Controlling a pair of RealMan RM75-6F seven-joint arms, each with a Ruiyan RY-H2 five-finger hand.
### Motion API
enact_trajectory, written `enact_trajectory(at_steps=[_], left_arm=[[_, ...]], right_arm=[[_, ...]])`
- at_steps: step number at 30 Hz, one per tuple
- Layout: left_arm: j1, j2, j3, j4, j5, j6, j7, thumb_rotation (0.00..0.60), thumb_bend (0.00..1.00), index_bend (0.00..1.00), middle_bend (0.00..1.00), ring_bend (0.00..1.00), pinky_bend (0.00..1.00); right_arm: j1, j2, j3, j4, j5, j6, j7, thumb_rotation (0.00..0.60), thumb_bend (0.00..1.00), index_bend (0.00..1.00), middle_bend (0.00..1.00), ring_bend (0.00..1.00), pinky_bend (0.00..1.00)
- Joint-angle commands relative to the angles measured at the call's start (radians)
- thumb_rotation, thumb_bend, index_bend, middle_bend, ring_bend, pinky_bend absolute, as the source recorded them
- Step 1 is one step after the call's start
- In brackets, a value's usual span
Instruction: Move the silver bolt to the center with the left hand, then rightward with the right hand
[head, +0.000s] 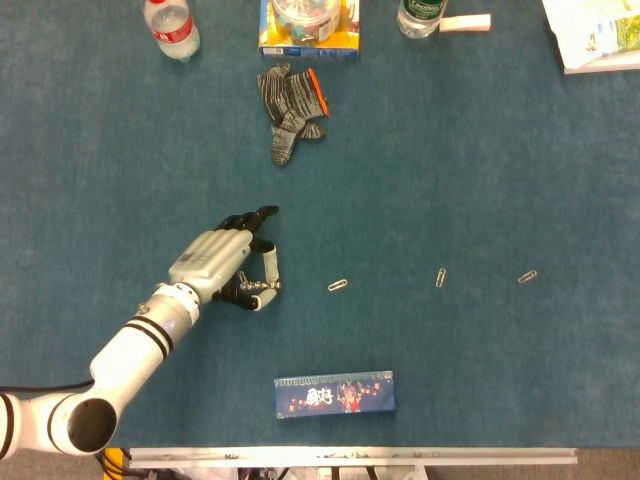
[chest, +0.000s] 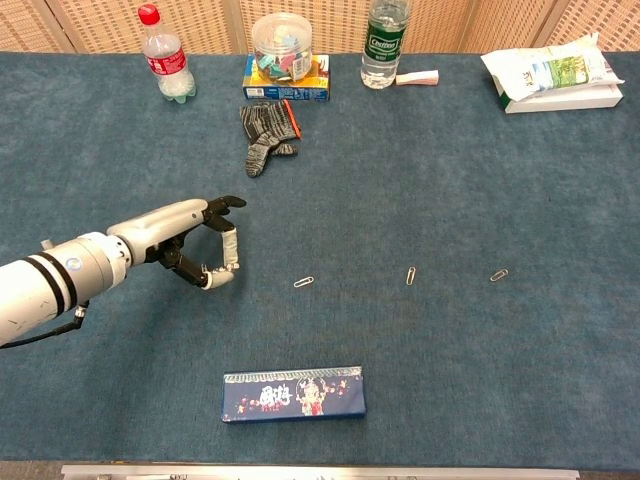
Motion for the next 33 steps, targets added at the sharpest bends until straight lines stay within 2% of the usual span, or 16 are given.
enact_trajectory(at_steps=[1, 22, 33], left_arm=[[-0.005, -0.006, 0.002, 0.004, -0.006, 0.002, 0.003, 0.6, 0.33, 0.58, 0.0, 0.0, 0.0], [-0.031, -0.002, -0.004, -0.003, -0.02, 0.014, 0.007, 0.6, 0.33, 0.59, 0.0, 0.0, 0.0], [-0.106, 0.01, -0.053, -0.016, -0.08, -0.012, 0.044, 0.6, 0.33, 0.59, 0.0, 0.0, 0.0]], right_arm=[[-0.001, -0.001, 0.0, 0.002, 0.0, 0.001, 0.003, 0.6, 0.29, 0.62, 0.46, 0.32, 0.49], [-0.01, 0.002, 0.006, 0.006, 0.002, 0.014, 0.012, 0.6, 0.29, 0.62, 0.46, 0.32, 0.49], [-0.025, 0.012, 0.014, 0.026, 0.017, 0.026, 0.046, 0.6, 0.29, 0.62, 0.46, 0.32, 0.49]])
